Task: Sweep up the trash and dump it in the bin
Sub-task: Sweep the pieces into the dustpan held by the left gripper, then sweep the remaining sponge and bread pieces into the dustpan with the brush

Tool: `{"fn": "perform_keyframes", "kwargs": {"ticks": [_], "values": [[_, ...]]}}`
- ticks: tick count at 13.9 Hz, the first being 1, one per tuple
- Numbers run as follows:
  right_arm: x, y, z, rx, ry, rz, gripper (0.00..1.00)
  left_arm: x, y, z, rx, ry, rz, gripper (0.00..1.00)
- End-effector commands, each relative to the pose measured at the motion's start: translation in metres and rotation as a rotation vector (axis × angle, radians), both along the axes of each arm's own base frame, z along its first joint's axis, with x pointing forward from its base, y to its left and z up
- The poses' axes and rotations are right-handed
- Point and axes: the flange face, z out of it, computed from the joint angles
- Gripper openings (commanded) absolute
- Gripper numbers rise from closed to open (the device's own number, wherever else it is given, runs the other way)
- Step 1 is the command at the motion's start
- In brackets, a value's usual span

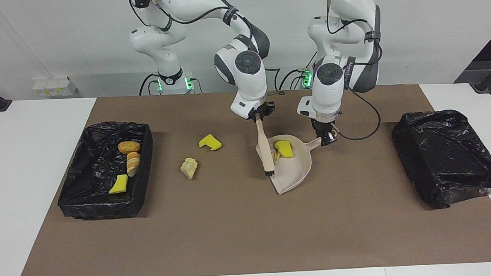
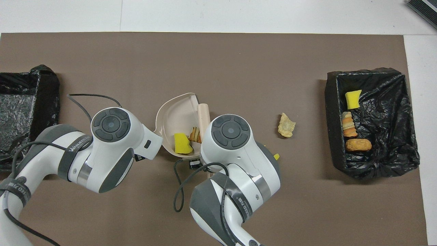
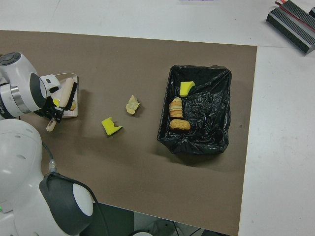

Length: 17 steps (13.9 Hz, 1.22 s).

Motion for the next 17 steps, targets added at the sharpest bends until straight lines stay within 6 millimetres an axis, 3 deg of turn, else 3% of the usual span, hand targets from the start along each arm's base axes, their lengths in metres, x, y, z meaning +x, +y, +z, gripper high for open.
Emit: {"fn": "perform_keyframes", "kwargs": {"ticks": [1, 5, 7, 8, 10, 14, 16, 17], "values": [[0.013, -0.039, 0.045, 0.034, -0.036, -0.061, 0.00, -0.005, 0.000, -0.004, 0.003, -0.010, -0.071, 0.00], [0.014, -0.065, 0.055, 0.013, -0.013, -0.050, 0.00, -0.007, -0.010, 0.000, 0.005, -0.006, -0.121, 0.00], [0.017, -0.085, 0.057, -0.006, -0.022, -0.079, 0.00, -0.016, -0.037, 0.009, 0.017, 0.005, -0.165, 0.00], [0.023, -0.106, 0.059, -0.012, -0.023, -0.111, 0.00, -0.018, -0.039, 0.008, 0.020, 0.011, -0.168, 0.00], [0.014, -0.145, 0.053, -0.038, -0.006, -0.140, 0.00, -0.029, -0.053, 0.010, 0.031, 0.024, -0.192, 0.00], [0.004, -0.264, 0.011, -0.049, -0.005, -0.148, 0.00, -0.052, -0.076, 0.013, 0.051, 0.023, -0.105, 0.00], [0.006, -0.307, -0.004, -0.035, -0.038, -0.125, 0.00, -0.061, -0.082, 0.013, 0.056, 0.016, -0.046, 0.00], [0.007, -0.314, -0.007, -0.043, -0.037, -0.123, 0.00, -0.064, -0.083, 0.014, 0.063, 0.019, -0.040, 0.00]]}}
